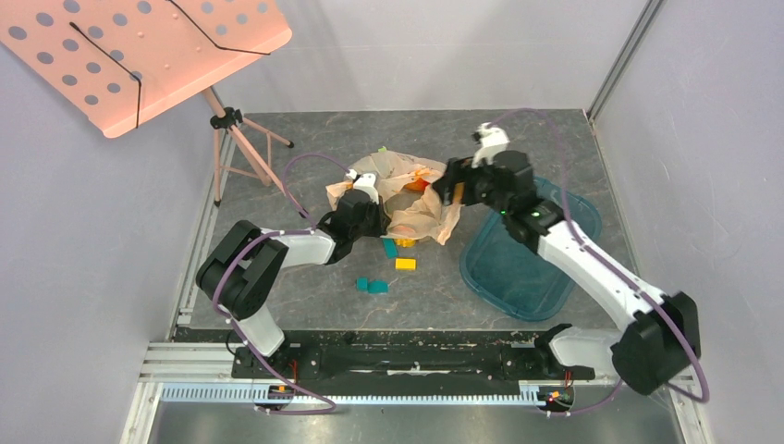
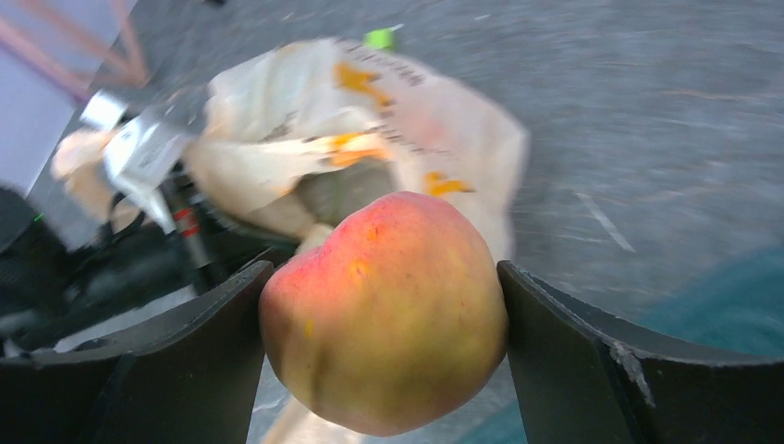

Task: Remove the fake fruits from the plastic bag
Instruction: Take out the fake fruit from the plastic bag, then place the fake fruit in the bin, then take out the fake fruit from the plastic bag.

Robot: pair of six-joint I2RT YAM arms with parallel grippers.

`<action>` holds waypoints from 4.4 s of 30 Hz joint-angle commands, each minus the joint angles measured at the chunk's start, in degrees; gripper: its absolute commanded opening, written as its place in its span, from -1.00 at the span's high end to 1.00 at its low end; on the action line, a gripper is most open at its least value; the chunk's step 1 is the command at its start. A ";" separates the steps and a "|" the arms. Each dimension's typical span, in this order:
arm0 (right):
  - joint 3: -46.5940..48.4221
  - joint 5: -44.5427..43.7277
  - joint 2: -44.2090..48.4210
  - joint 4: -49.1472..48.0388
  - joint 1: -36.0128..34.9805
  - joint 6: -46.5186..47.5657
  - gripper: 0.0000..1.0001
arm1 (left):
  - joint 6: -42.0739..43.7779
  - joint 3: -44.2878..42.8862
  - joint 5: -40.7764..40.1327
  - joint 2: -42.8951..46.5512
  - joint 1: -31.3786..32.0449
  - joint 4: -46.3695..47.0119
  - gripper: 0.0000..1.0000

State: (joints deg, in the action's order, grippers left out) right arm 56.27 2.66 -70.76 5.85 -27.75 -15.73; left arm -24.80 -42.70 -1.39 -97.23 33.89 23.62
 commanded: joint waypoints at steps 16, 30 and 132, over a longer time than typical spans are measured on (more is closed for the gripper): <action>-16.54 -8.33 2.61 -1.09 25.72 -6.37 -0.01 | -0.78 -2.18 0.36 0.31 0.18 -0.34 0.96; -16.19 -11.71 -11.31 -7.64 26.01 -5.25 -0.07 | -0.50 -2.26 0.23 0.58 0.13 -0.90 0.96; 26.75 -24.98 -47.97 -11.37 -14.05 44.28 -0.89 | -0.05 -0.28 -11.40 4.18 0.13 -4.88 0.96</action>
State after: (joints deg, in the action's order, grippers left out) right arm 79.57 -21.50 -116.84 -3.38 -42.44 24.51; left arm -24.82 -40.77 -12.38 -92.49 33.89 18.41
